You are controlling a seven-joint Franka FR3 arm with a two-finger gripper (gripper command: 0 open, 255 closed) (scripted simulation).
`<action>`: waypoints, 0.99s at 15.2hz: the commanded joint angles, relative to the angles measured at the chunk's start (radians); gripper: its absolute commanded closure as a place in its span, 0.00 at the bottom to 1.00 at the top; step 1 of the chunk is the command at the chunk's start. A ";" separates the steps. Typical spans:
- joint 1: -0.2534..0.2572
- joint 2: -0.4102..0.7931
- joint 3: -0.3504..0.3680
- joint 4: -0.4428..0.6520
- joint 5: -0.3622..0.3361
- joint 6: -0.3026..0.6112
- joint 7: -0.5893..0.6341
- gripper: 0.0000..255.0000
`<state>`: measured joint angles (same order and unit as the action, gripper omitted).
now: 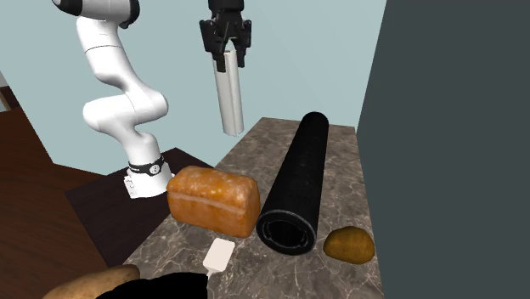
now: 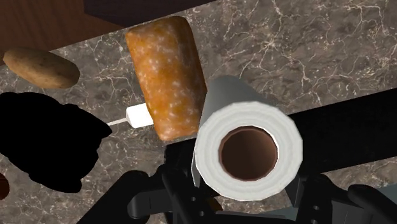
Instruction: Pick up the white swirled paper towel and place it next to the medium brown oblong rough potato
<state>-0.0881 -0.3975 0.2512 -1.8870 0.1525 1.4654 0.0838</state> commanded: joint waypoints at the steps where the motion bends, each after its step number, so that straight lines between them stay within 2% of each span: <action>1: -0.016 -0.011 -0.039 -0.022 -0.014 0.004 -0.057 1.00; 8: -0.072 -0.001 -0.158 -0.057 -0.069 0.035 -0.228 1.00; 15: -0.129 0.061 -0.271 -0.039 -0.120 0.070 -0.393 1.00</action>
<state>-0.2087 -0.3479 -0.0027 -1.9309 0.0394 1.5295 -0.2831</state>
